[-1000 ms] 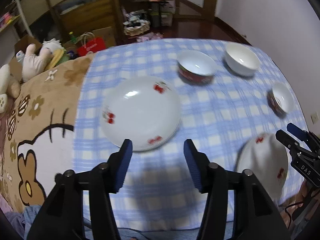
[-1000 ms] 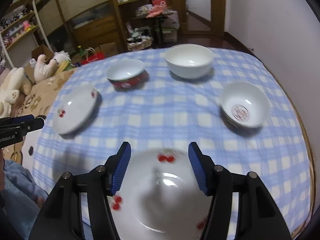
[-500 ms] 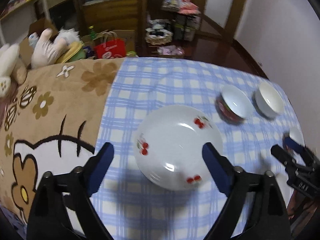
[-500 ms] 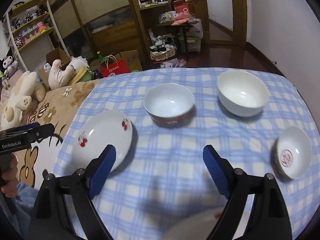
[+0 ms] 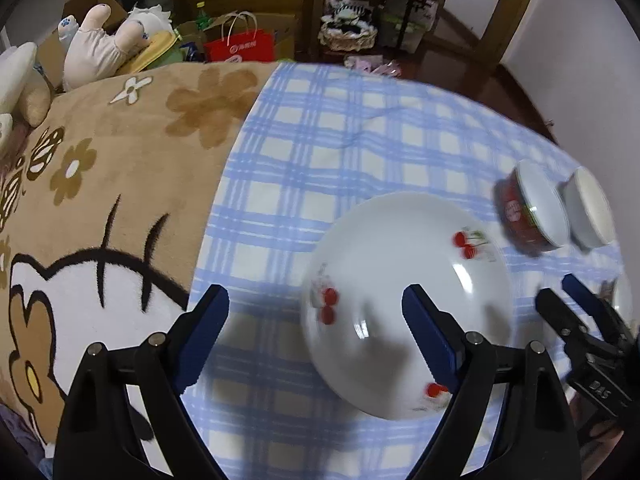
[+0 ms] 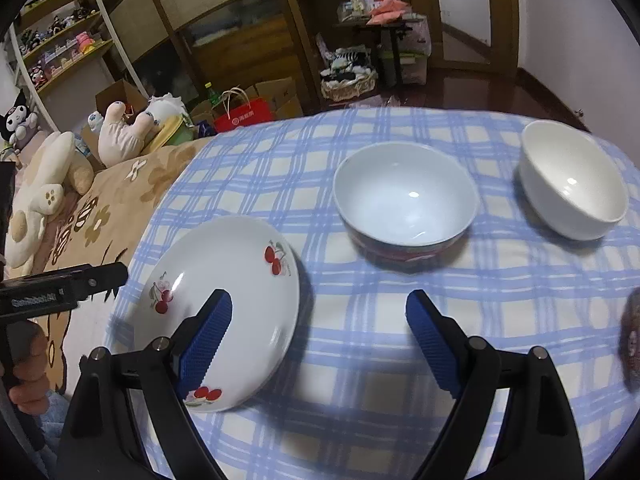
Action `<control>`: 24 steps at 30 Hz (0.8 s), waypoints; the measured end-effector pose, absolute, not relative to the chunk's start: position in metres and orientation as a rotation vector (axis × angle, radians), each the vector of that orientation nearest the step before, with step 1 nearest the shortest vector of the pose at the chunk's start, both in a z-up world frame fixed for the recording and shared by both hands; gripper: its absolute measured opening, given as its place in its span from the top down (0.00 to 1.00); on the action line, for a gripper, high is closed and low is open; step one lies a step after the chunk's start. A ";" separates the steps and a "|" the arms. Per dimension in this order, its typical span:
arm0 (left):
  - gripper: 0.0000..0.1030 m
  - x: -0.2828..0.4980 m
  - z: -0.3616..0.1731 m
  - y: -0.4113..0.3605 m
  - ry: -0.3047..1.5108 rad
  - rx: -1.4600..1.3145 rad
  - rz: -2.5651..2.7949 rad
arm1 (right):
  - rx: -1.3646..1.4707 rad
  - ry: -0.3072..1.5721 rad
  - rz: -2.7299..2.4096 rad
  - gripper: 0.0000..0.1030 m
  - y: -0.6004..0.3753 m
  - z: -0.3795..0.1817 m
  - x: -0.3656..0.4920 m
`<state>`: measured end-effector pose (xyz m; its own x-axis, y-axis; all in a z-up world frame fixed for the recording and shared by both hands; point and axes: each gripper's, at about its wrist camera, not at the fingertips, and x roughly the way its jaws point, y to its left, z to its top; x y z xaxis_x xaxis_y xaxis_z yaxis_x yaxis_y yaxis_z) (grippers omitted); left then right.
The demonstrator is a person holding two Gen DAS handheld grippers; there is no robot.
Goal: Organize plates and bowls
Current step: 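Open both grippers and move them to a third cherry-print plate, then close both grippers on opposite rims of the cherry-print plate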
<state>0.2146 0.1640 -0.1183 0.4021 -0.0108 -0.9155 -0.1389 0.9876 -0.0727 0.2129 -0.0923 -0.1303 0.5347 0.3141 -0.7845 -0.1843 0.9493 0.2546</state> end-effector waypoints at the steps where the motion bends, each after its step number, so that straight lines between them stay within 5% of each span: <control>1: 0.16 0.216 -0.122 0.166 1.165 -0.154 0.085 | 0.146 0.969 0.303 0.10 -0.090 -0.134 0.214; 5: 0.17 0.221 -0.139 0.174 1.191 -0.204 0.095 | 0.120 0.994 0.309 0.10 -0.084 -0.145 0.219; 7: 0.35 0.221 -0.146 0.176 1.216 -0.213 0.092 | 0.120 0.998 0.315 0.10 -0.082 -0.148 0.218; 12: 0.61 0.221 -0.158 0.178 1.246 -0.241 0.074 | 0.111 0.999 0.344 0.11 -0.075 -0.153 0.215; 18: 0.74 0.219 -0.160 0.166 1.233 -0.185 0.033 | 0.103 1.043 0.363 0.50 -0.072 -0.163 0.216; 20: 0.78 0.219 -0.162 0.162 1.236 -0.171 0.035 | 0.106 1.060 0.372 0.78 -0.071 -0.168 0.217; 24: 0.82 0.218 -0.166 0.162 1.226 -0.171 0.061 | 0.124 1.058 0.388 0.81 -0.070 -0.170 0.217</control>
<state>0.2183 0.1617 -0.1660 0.3386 -0.0450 -0.9399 -0.1388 0.9855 -0.0972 0.2173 -0.0698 -0.1704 0.4299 0.3691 -0.8240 -0.2516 0.9255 0.2832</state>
